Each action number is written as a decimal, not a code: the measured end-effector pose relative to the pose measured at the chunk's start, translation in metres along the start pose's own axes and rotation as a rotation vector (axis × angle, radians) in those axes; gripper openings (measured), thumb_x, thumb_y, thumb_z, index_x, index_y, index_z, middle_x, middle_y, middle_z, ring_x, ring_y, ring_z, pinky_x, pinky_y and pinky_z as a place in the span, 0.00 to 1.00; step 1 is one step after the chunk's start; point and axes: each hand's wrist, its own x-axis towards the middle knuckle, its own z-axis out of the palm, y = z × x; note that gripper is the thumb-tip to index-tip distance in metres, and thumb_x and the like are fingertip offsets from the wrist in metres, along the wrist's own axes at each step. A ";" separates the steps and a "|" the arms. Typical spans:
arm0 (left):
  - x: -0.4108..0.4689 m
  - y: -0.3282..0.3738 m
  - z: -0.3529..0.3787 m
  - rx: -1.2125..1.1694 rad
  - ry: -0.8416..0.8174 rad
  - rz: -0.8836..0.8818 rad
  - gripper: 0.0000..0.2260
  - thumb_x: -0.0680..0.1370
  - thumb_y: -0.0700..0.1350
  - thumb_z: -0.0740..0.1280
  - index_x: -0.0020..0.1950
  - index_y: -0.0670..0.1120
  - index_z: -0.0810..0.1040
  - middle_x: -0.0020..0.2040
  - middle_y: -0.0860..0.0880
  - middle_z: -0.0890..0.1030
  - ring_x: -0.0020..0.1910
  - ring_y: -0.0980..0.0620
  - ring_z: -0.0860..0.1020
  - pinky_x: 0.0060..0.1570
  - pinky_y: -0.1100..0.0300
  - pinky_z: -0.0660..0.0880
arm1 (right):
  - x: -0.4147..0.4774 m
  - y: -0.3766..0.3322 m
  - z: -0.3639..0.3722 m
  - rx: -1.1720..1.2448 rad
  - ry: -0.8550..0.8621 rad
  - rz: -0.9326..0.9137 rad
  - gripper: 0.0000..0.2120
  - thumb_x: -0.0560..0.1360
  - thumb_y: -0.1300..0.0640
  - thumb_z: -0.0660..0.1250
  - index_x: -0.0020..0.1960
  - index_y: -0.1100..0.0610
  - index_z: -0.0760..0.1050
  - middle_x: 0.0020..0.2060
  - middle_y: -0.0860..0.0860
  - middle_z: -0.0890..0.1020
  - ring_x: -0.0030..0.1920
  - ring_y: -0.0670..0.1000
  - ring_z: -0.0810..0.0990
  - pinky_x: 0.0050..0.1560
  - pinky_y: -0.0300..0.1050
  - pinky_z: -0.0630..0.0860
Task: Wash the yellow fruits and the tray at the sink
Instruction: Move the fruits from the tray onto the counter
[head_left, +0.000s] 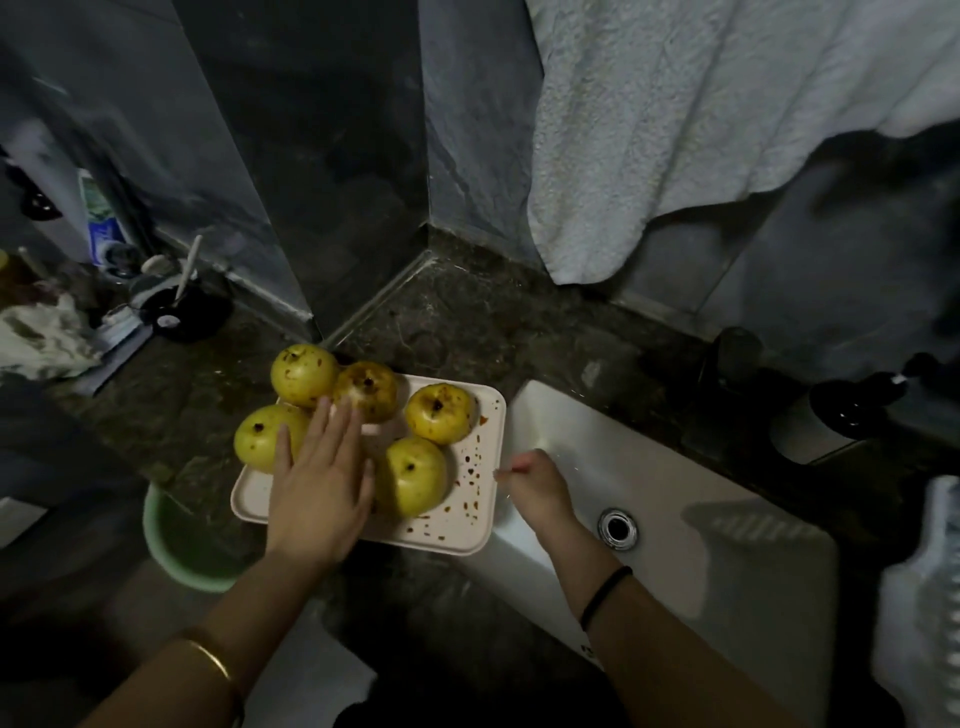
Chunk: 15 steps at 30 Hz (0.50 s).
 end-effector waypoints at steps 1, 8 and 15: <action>-0.006 0.004 -0.001 -0.007 -0.017 0.009 0.28 0.76 0.53 0.51 0.72 0.40 0.68 0.71 0.42 0.70 0.74 0.45 0.61 0.68 0.35 0.58 | -0.003 0.002 -0.002 -0.035 0.028 -0.007 0.08 0.73 0.57 0.68 0.50 0.58 0.73 0.52 0.55 0.80 0.54 0.56 0.77 0.48 0.44 0.71; -0.022 0.015 -0.002 0.032 -0.069 0.008 0.29 0.75 0.56 0.53 0.70 0.41 0.70 0.67 0.41 0.75 0.71 0.42 0.66 0.70 0.43 0.51 | -0.017 -0.002 0.008 -0.100 0.039 -0.170 0.12 0.72 0.64 0.65 0.55 0.57 0.74 0.57 0.54 0.79 0.57 0.56 0.77 0.53 0.43 0.72; -0.015 0.017 -0.001 0.121 -0.071 -0.015 0.38 0.67 0.68 0.65 0.66 0.41 0.75 0.59 0.43 0.80 0.55 0.40 0.76 0.51 0.49 0.64 | -0.011 -0.025 0.032 -0.170 0.081 -0.290 0.23 0.72 0.58 0.67 0.67 0.55 0.69 0.62 0.53 0.75 0.62 0.56 0.74 0.60 0.50 0.73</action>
